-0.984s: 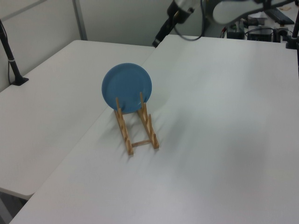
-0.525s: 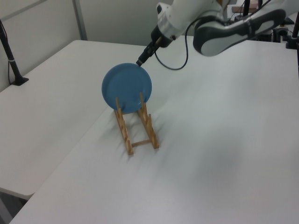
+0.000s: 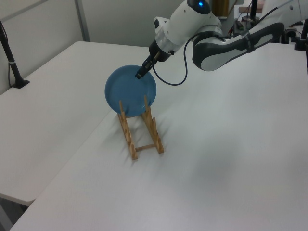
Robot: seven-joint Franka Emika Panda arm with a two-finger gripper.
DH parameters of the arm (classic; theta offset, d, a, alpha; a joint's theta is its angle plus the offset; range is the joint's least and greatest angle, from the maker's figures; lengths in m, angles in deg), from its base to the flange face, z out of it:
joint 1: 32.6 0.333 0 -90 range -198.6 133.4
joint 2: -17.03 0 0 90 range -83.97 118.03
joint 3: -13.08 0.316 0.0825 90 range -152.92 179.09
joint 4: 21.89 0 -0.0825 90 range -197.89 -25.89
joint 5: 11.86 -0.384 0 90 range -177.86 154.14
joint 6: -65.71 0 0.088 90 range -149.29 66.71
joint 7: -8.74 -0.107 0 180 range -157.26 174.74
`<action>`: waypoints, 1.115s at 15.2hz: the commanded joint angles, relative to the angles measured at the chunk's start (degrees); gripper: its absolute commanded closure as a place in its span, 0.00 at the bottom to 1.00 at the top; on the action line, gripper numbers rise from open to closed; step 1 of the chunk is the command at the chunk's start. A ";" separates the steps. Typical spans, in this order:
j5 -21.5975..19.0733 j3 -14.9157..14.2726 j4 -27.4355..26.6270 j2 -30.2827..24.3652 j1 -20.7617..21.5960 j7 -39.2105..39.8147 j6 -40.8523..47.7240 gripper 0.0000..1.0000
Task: Pick plate from plate rack
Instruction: 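Move the gripper down to the blue plate's rim in the rack, then grasp the plate rim and lift it out of the rack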
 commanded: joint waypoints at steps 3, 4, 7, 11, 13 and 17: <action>1.52 -0.33 0.96 0.32 0.45 -1.87 -0.71 0.82; 1.61 -0.33 0.96 0.32 0.45 -1.87 -0.71 0.82; 1.43 -0.33 0.79 -0.91 0.09 -1.87 -0.71 0.84; 1.08 -0.33 0.52 -3.80 -0.43 -1.87 -0.71 0.85; 0.64 -0.24 0.26 -6.52 -0.87 -1.87 -0.19 0.85; -3.65 0.02 -2.99 -12.85 -2.71 -1.09 6.02 0.89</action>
